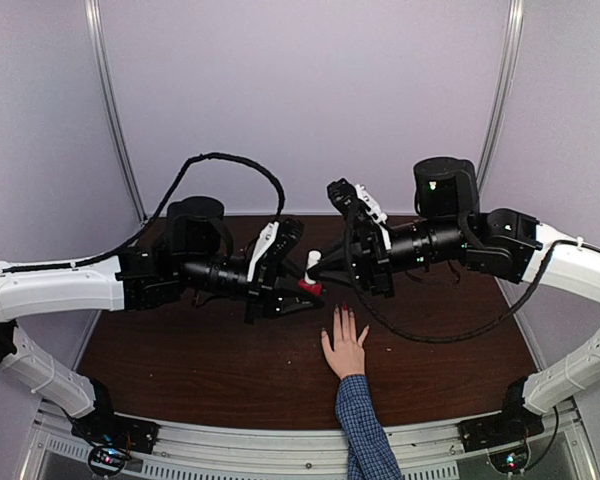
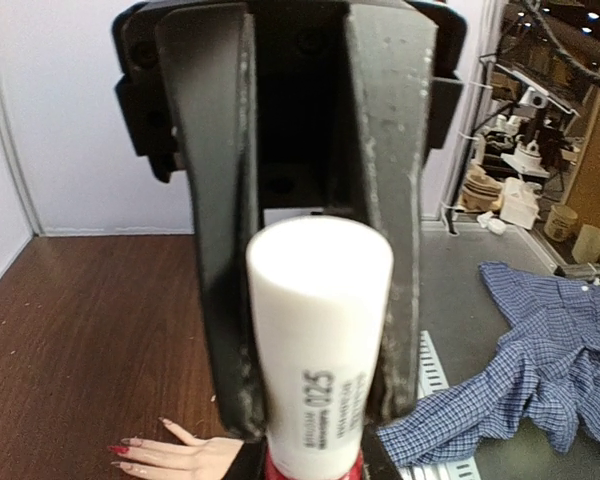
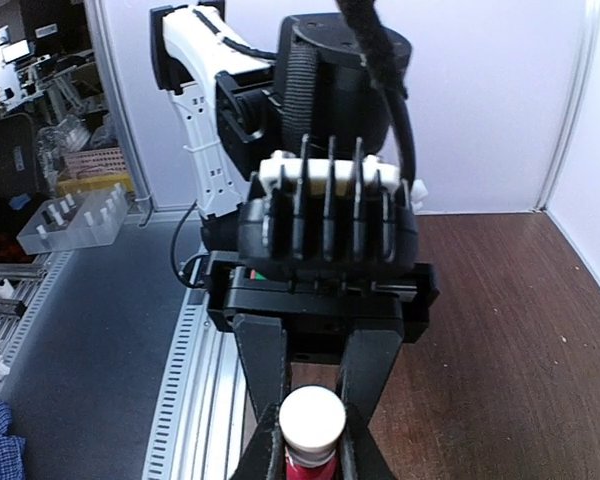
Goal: Paint the nails
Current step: Screw the nail polish bottle cap onto the nail polish bottle.
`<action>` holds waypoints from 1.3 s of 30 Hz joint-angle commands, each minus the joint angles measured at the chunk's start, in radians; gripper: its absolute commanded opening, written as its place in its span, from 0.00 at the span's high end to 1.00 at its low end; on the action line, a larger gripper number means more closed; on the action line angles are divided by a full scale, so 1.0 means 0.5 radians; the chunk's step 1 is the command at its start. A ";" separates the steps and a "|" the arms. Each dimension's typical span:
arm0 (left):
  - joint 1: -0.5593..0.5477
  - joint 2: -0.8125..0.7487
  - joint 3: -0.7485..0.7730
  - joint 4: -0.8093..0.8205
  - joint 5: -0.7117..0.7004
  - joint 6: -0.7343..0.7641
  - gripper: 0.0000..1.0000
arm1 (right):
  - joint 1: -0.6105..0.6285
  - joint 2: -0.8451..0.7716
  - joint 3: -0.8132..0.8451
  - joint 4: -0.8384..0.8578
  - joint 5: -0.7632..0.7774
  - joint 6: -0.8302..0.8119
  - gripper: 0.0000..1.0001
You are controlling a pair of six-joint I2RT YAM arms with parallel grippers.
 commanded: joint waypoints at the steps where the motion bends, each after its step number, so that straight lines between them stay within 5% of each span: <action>1: 0.033 -0.012 0.016 0.277 -0.480 -0.129 1.00 | 0.022 0.013 0.013 -0.042 0.255 0.065 1.00; 10: 0.033 0.017 -0.009 0.354 -1.092 -0.141 1.00 | 0.022 0.123 -0.024 0.079 0.841 0.304 1.00; 20: 0.033 0.177 0.047 0.350 -1.520 -0.201 1.00 | 0.022 0.258 -0.061 0.248 1.164 0.503 1.00; 25: 0.034 0.161 0.025 0.341 -1.399 -0.192 1.00 | 0.019 0.223 -0.073 0.237 1.115 0.478 0.89; 33: 0.069 0.081 -0.032 0.279 -1.128 -0.140 1.00 | -0.040 0.068 -0.146 0.216 1.043 0.436 0.53; 39: 0.104 0.015 -0.076 0.275 -0.692 -0.101 1.00 | -0.072 -0.062 -0.220 0.237 0.725 0.316 0.45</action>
